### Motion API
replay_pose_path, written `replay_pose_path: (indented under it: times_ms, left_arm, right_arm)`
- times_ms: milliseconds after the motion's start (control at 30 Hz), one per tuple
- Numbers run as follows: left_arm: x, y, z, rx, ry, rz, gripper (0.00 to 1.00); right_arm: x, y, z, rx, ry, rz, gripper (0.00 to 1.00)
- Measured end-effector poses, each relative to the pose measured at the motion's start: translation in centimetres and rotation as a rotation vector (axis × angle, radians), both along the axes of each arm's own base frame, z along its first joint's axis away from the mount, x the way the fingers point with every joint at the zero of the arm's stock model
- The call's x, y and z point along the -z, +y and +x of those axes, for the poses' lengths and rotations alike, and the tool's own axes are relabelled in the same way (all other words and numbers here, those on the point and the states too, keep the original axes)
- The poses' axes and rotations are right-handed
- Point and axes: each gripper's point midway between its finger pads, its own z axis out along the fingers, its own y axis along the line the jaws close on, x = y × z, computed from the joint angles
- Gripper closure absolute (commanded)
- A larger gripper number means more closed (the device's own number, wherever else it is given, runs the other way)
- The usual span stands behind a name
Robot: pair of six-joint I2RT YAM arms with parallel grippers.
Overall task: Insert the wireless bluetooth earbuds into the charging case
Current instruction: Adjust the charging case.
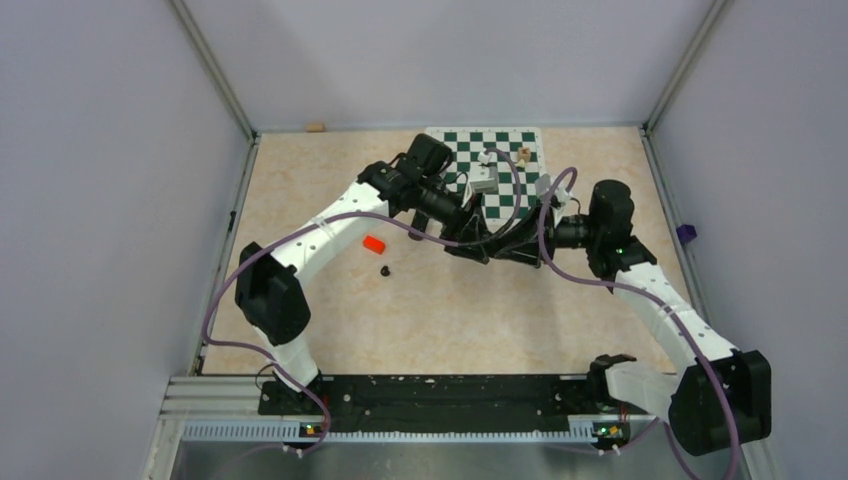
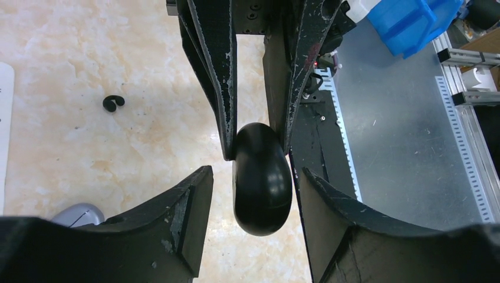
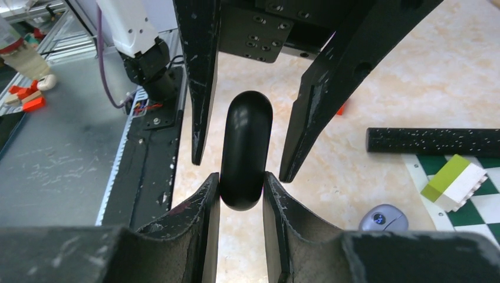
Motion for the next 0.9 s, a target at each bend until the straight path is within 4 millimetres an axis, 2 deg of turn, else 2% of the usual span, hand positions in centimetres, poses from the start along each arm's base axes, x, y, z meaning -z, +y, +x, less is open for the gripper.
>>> replay_pose_path:
  times_ms: [200,333,433,500,667,900]
  left_arm:
    - [-0.4,-0.4,0.3,-0.012,0.008,-0.012,0.44]
    - [-0.5,-0.4,0.3,-0.014,0.016,-0.016,0.56]
    - [-0.5,-0.5,0.4,-0.017,0.011,-0.019,0.62]
    - [-0.5,-0.5,0.5,-0.019,0.009,-0.02,0.62]
    - [-0.6,-0.6,0.6,-0.015,0.007,-0.028,0.54]
    - [-0.8,-0.5,0.6,-0.009,0.018,-0.042,0.53]
  right_arm:
    - [-0.7,0.1,0.8,0.03,-0.027,0.011,1.0]
    - [-0.9,0.0,1.2,0.047,-0.043,0.014,1.0]
    - [-1.0,0.0,1.1,0.044,-0.046,0.016,1.0]
    - [-1.0,0.0,1.2,0.048,-0.045,0.016,1.0]
    - [-1.2,-0.2,1.3,0.054,-0.029,0.021,1.0]
    - [-1.1,-0.6,1.4,0.059,0.011,0.056,1.0]
